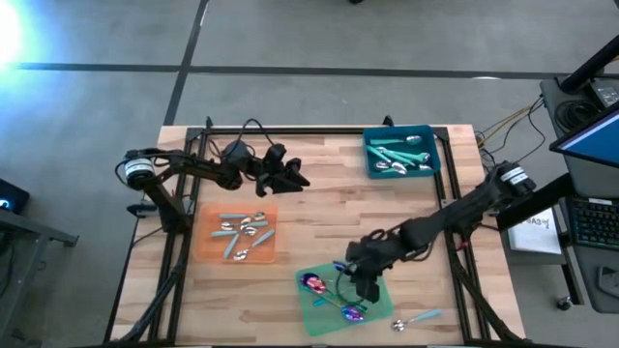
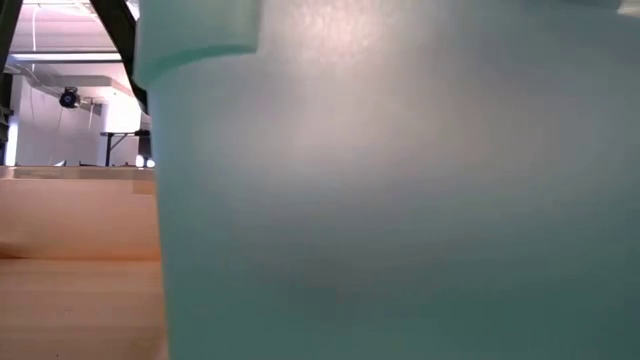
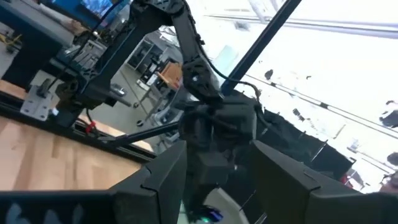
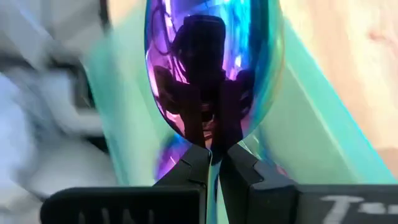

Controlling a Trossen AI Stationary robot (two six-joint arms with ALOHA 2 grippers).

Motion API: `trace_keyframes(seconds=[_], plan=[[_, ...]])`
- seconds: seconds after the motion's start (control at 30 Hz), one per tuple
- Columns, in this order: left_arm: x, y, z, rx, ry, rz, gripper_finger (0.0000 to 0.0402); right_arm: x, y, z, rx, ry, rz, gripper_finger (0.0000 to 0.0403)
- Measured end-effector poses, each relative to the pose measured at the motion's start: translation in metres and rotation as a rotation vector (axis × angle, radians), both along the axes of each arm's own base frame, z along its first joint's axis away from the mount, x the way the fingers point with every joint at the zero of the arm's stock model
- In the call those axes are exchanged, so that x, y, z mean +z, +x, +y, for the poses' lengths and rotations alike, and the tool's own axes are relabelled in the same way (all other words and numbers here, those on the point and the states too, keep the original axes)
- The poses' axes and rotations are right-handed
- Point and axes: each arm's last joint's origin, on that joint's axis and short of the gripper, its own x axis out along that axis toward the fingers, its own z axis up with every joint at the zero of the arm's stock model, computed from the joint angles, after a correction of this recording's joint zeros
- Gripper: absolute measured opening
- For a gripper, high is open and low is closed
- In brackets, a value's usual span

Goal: Sort silverware by color (type)
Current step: Put the purple spoon into the green bin

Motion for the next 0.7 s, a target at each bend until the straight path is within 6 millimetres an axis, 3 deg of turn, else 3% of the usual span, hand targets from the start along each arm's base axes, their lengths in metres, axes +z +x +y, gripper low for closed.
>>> trace_keyframes(seconds=[0.23, 0.43, 0.7], plan=[[0.002, 0.000, -0.001, -0.010, -0.017, -0.005, 0.0161, 0.007, 0.019, 0.028, 0.269, -0.214, 0.130, 0.0011], [0.002, -0.001, -0.001, -0.009, -0.014, -0.009, 0.0162, 0.006, 0.043, 0.058, 0.449, -0.300, 0.118, 0.0012], [0.002, -0.001, -0.002, -0.032, -0.004, -0.007, 0.0162, 0.023, 0.052, 0.064, 0.422, -0.310, 0.207, 0.0033]])
